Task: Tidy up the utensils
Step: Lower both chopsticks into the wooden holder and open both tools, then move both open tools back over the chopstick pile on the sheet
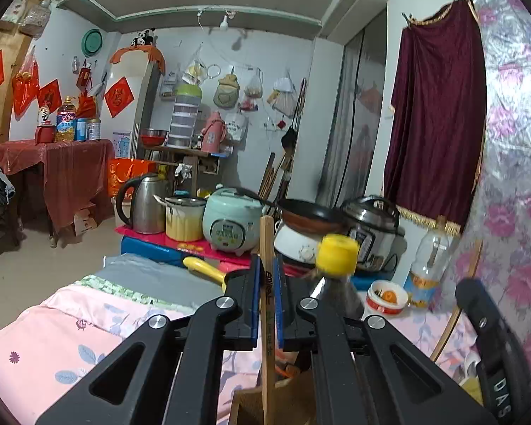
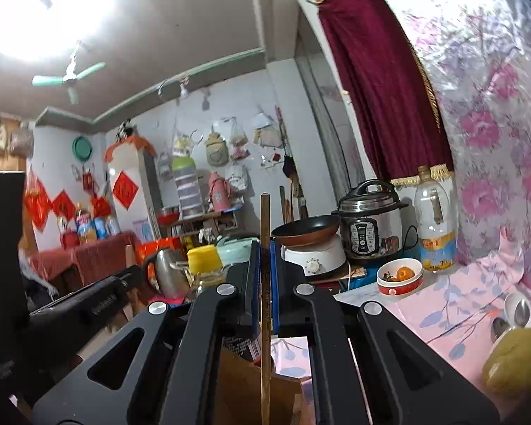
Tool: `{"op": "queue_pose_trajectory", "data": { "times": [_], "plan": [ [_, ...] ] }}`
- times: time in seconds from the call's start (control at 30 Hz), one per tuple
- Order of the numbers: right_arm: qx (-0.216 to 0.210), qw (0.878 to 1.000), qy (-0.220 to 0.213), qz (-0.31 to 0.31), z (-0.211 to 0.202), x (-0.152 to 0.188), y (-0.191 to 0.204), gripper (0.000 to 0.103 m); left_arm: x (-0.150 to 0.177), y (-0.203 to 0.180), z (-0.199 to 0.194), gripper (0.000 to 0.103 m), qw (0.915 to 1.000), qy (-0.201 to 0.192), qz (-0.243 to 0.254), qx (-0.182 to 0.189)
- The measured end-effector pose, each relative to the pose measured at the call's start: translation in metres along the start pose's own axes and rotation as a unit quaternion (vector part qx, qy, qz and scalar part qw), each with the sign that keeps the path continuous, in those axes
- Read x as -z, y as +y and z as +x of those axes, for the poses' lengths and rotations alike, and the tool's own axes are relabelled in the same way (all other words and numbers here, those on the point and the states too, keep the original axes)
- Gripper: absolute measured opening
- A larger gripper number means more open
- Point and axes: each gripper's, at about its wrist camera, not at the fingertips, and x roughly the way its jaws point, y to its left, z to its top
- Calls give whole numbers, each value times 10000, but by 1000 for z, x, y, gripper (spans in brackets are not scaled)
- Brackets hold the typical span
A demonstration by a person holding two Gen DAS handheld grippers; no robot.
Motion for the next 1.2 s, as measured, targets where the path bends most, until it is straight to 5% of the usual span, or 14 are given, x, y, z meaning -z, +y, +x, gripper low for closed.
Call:
{"op": "queue_pose_trajectory", "data": {
  "times": [0.1, 0.2, 0.37, 0.43, 0.57, 0.73, 0.87, 0.97, 1.2],
  "plan": [
    [-202, 9991, 343, -146, 10, 1, 0, 9, 6, 0, -3, 9, 9999, 95, 78, 84],
    [-267, 9988, 368, -189, 8, -2, -6, 21, 8, -1, -15, 49, 9997, 7, 232, 31],
    [-343, 9987, 374, -72, 0, -10, -22, 22, 3, 3, -35, 62, 9997, -52, 214, 84],
    [-376, 9986, 369, 6, -8, -16, -27, 24, 0, 7, -43, 76, 9999, -54, 161, 11],
    [-343, 9990, 283, 7, -40, -27, -25, 41, -2, 15, -66, 96, 9998, -77, 114, -160],
    [-154, 9998, 93, -69, -92, -33, -27, 83, 2, 23, -110, 97, 9991, -115, 302, -268],
    [-117, 9999, -5, -119, -135, -41, -25, 97, 10, 31, -165, 97, 9977, -622, 260, 109],
    [-105, 9998, -105, -149, -170, -46, -22, 97, 22, 37, -217, 97, 9914, -1267, 118, 288],
    [-463, 9980, 337, -284, -227, -31, -9, 97, 55, 14, -276, 97, 9931, -1010, 597, -79]
  ]
}}
